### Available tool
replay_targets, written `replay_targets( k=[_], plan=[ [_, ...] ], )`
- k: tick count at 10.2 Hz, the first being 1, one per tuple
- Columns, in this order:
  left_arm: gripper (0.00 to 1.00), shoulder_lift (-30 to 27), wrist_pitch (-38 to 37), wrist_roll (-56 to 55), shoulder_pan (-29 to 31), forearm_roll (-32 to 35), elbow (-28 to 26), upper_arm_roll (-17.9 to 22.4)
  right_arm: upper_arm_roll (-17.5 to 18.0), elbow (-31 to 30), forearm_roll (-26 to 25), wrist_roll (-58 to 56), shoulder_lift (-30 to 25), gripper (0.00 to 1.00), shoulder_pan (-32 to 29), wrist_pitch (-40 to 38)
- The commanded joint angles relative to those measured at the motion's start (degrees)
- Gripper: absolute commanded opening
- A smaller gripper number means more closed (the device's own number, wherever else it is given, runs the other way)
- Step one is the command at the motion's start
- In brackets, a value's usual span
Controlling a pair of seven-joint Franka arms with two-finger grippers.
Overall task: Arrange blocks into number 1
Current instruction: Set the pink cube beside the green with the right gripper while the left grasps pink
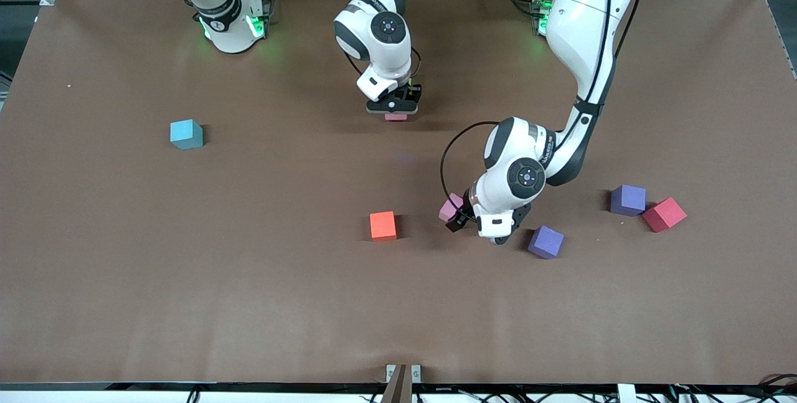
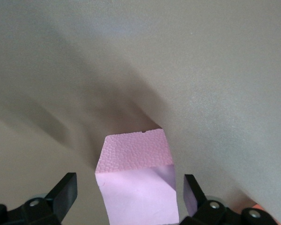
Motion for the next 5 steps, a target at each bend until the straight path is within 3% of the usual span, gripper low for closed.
replay_targets(
  k=[1, 2, 3, 4, 5],
  plan=[
    [1.0, 1.46, 1.48, -0.78, -0.91, -1.39, 1.34, 0.85, -0.41, 0.01, 0.72, 1.03, 0.79, 0.6, 1.89, 1.21],
    [1.0, 1.9, 1.84, -0.78, -1.17, -1.39, 1.34, 0.85, -0.41, 0.01, 0.72, 1.11, 0.88, 0.63, 2.42, 1.3],
    [1.0, 2.25, 2.71, -0.78, -1.26, -1.39, 1.34, 0.85, -0.32, -0.08, 0.72, 1.03, 0.88, 0.76, 2.95, 1.3],
    [1.0, 2.34, 2.98, -0.78, -1.35, -1.48, 1.34, 0.85, -0.15, -0.17, 0.72, 1.03, 0.88, 0.8, 3.04, 1.21],
    [1.0, 2.43, 2.98, -0.78, -1.35, -1.48, 1.34, 0.85, -0.15, -0.17, 0.72, 1.03, 0.71, 0.97, 3.04, 1.12]
  ],
)
